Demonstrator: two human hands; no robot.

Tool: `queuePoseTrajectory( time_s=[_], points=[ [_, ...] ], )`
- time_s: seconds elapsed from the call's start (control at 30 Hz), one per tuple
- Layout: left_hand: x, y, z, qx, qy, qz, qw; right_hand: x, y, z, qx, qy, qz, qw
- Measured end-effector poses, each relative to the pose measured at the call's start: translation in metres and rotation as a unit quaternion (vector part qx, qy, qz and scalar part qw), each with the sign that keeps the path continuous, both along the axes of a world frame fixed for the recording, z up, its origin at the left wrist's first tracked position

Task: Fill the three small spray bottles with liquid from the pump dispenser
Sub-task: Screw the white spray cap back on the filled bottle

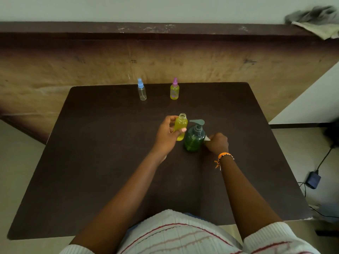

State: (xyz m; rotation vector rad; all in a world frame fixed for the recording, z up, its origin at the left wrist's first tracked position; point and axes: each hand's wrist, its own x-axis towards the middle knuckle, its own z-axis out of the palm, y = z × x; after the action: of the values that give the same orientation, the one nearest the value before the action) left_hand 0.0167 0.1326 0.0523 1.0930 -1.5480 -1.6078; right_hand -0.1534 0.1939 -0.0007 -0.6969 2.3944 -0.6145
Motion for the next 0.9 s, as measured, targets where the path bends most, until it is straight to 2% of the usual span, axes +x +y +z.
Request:
queuePoseTrajectory(
  time_s=[0.17, 0.23, 0.4, 0.53, 0.7, 0.9],
  points=[
    [-0.002, -0.002, 0.013, 0.0, 0.021, 0.007, 1.0, -0.018, -0.004, 0.066, -0.109, 0.024, -0.012, 0.994],
    [-0.001, -0.003, 0.017, -0.003, 0.031, 0.005, 1.0, -0.02, -0.006, 0.097, -0.178, 0.003, 0.0, 0.984],
    [0.002, -0.004, 0.029, -0.014, 0.057, -0.002, 0.998, 0.002, -0.009, 0.158, -0.394, -0.096, 0.037, 0.913],
    [0.006, -0.004, 0.038, -0.035, 0.06, -0.016, 0.997, 0.024, -0.012, 0.181, -0.501, -0.103, 0.078, 0.856],
    [0.009, -0.005, 0.043, -0.042, 0.052, -0.017, 0.998, 0.04, -0.018, 0.193, -0.567, -0.057, 0.17, 0.804],
    [0.01, -0.002, 0.047, -0.042, 0.055, -0.02, 0.997, 0.048, -0.027, 0.198, -0.557, -0.027, 0.254, 0.79]
  ],
)
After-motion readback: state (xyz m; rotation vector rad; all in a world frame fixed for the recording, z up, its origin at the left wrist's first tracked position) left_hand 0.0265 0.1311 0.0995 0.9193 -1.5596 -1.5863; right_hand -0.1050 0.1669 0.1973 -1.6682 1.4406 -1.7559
